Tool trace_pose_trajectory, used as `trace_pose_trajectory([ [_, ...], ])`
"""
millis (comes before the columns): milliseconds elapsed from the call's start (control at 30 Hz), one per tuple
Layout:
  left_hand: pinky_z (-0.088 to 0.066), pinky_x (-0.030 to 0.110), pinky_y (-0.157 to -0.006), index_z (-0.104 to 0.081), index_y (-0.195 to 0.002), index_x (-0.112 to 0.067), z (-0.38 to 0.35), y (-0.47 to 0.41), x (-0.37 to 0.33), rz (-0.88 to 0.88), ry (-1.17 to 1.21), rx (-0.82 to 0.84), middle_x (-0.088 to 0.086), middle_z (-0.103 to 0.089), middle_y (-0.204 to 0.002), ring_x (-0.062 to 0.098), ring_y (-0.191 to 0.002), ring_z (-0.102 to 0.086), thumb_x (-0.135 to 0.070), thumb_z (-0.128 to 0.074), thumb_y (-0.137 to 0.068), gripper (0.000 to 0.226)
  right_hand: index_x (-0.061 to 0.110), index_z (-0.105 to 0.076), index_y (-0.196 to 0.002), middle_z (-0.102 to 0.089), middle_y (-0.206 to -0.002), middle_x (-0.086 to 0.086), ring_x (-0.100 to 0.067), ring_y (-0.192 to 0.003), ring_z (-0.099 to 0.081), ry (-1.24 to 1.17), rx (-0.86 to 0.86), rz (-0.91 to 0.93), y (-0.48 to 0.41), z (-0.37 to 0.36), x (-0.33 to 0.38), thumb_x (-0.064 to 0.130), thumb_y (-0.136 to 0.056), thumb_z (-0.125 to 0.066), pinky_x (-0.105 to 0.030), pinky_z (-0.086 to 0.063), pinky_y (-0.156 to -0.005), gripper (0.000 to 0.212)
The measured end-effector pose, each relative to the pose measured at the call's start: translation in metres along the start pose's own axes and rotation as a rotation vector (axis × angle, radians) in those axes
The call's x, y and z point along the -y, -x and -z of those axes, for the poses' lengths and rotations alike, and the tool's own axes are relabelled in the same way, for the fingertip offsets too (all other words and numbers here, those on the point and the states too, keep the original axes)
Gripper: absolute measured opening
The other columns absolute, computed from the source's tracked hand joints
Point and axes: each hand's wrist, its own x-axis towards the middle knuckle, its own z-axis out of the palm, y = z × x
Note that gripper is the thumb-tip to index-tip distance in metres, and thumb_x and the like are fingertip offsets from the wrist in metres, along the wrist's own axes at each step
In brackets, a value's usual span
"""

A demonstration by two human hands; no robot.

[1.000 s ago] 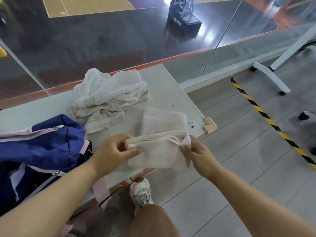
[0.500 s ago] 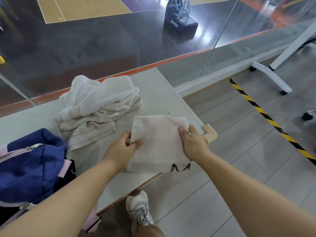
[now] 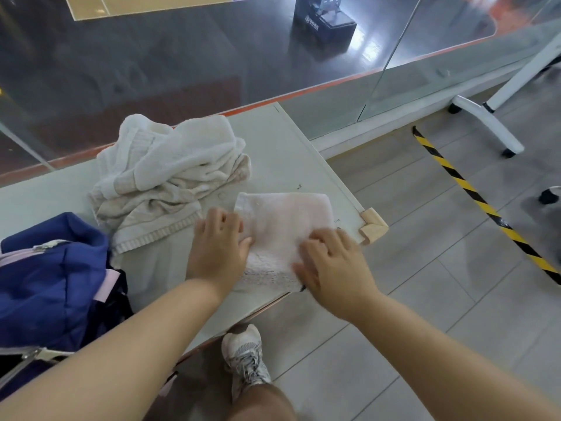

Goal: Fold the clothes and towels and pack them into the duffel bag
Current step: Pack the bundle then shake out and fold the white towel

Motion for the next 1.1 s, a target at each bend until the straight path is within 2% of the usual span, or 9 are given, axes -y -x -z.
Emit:
trace_pose_trajectory([
  [67,-0.047,0.044,-0.077,-0.060,-0.086,-0.007,-0.002,0.006,0.004,-0.236,-0.025,0.018,0.011,-0.058,-0.090,0.032,-0.084,-0.054,-0.021,-0.059,-0.081,0.015,0.013,-0.056,-0.118,-0.058,-0.119,-0.010,-0.032,-0.104,-0.054,0.031,0.172,0.049,0.019,-0.002,0.000,0.057,-0.078,-0.054,-0.044,-0.052,-0.079,0.059],
  [200,-0.046,0.039,-0.094,-0.060,-0.116,-0.011,0.001,0.030,0.013,-0.397,-0.163,0.341,0.009,-0.061,-0.121,0.028,-0.113,-0.055,-0.055,-0.057,-0.071,0.064,0.007,-0.050,-0.128,-0.058,-0.123,-0.012,-0.026,-0.113,-0.043,0.080,0.287,0.054,0.031,-0.004,-0.005,0.045,-0.050,-0.086,-0.042,-0.056,-0.082,0.093],
  [300,-0.051,0.043,-0.088,-0.061,-0.116,-0.006,0.003,0.036,0.016,-0.420,-0.186,0.368,0.013,-0.064,-0.119,0.029,-0.110,-0.060,-0.031,-0.082,-0.056,0.069,0.006,-0.053,-0.120,-0.062,-0.116,-0.012,-0.031,-0.102,-0.058,0.046,0.261,0.021,0.025,-0.008,-0.004,0.013,-0.047,-0.090,-0.041,-0.059,-0.072,0.082],
  [433,-0.053,0.045,-0.084,-0.068,-0.095,-0.007,0.021,0.035,0.008,-0.399,-0.137,0.305,0.007,-0.072,-0.092,0.025,-0.082,-0.069,-0.025,-0.045,-0.066,0.041,0.013,-0.062,-0.109,-0.065,-0.112,-0.005,-0.032,-0.097,-0.063,-0.051,0.291,0.026,0.011,0.008,-0.004,0.011,-0.063,-0.078,-0.047,-0.054,-0.066,0.049],
  [567,-0.044,0.028,-0.063,-0.060,-0.099,-0.024,0.048,0.034,0.006,-0.180,0.005,0.503,-0.004,-0.066,-0.083,0.017,-0.071,-0.056,-0.041,-0.041,-0.072,0.037,0.023,-0.058,-0.119,-0.051,-0.129,0.005,-0.019,-0.115,-0.049,-0.221,0.464,0.022,0.008,0.032,-0.007,0.030,-0.078,-0.070,-0.039,-0.041,-0.096,0.043],
  [700,-0.046,0.033,-0.065,-0.057,-0.096,-0.030,0.056,0.035,0.008,-0.064,0.143,0.580,-0.008,-0.065,-0.082,0.016,-0.074,-0.059,-0.047,-0.045,-0.073,0.031,0.032,-0.051,-0.122,-0.052,-0.118,0.011,-0.011,-0.104,-0.051,-0.396,0.628,-0.173,0.001,0.050,-0.004,0.033,-0.083,-0.067,-0.026,-0.042,-0.088,0.042],
  [933,-0.030,0.024,-0.052,-0.056,-0.090,-0.017,0.052,0.023,0.003,0.237,0.293,0.379,-0.004,-0.054,-0.066,0.010,-0.059,-0.047,-0.035,-0.054,-0.091,0.018,0.030,-0.053,-0.112,-0.047,-0.103,0.004,-0.022,-0.095,-0.053,-0.502,0.642,-0.530,-0.035,0.037,-0.005,0.048,-0.087,-0.053,-0.043,-0.050,-0.084,0.031],
  [1033,-0.031,0.026,-0.057,-0.053,-0.092,-0.012,0.042,0.012,0.005,0.328,0.193,0.376,0.003,-0.053,-0.080,0.019,-0.073,-0.049,-0.041,-0.051,-0.091,0.029,0.022,-0.054,-0.105,-0.045,-0.105,-0.001,-0.025,-0.098,-0.050,-0.382,0.666,-0.583,-0.049,0.032,-0.001,0.048,-0.089,-0.048,-0.040,-0.046,-0.086,0.031],
  [1100,-0.039,0.030,-0.071,-0.053,-0.105,-0.015,0.034,0.005,0.010,0.450,0.127,0.439,0.010,-0.050,-0.104,0.026,-0.092,-0.050,-0.051,-0.049,-0.087,0.040,0.024,-0.051,-0.120,-0.043,-0.119,-0.003,-0.026,-0.113,-0.043,-0.323,0.678,-0.581,-0.055,0.030,-0.001,0.049,-0.090,-0.046,-0.041,-0.041,-0.094,0.040],
])
